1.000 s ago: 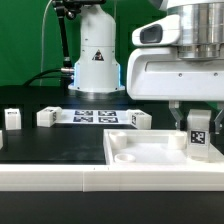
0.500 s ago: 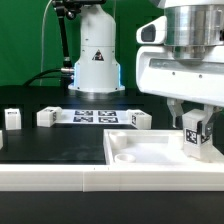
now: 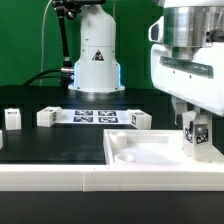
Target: Assemble one leg
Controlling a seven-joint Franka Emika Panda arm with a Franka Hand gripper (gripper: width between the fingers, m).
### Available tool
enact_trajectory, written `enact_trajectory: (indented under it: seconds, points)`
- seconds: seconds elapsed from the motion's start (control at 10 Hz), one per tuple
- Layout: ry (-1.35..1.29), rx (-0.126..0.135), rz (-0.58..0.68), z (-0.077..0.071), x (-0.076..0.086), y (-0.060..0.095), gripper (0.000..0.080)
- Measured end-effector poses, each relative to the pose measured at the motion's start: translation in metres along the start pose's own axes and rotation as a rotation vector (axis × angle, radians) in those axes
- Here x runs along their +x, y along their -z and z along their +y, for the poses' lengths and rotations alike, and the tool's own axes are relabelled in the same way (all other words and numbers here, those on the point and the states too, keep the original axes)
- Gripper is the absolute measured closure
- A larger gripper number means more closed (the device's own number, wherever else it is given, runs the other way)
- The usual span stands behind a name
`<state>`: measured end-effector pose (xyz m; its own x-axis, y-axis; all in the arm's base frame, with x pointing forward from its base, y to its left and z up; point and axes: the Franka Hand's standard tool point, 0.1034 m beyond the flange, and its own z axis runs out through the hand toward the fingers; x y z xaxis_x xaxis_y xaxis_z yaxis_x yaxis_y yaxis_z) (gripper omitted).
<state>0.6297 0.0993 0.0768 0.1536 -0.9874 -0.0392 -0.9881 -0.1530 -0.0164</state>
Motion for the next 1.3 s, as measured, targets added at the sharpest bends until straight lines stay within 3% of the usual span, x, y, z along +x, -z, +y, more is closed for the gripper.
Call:
enact_trajectory:
  seconds: [0.6,0.8,0.9,1.0,1.3]
  points:
    - [-0.298,-0.02,-0.007,0.003,-0.005,0.001,0.0508]
    - [-0.284,-0.019,-0.009,0.003,-0.006,0.0,0.0272]
    - [-0.243,-0.017,-0.009,0.003,-0.006,0.0,0.0272]
    - [-0.195,-0.014,-0.008,0.003,-0.007,0.0,0.0174]
    - [0.117,0.013,-0.004,0.0,-0.017,-0.001,0.0151]
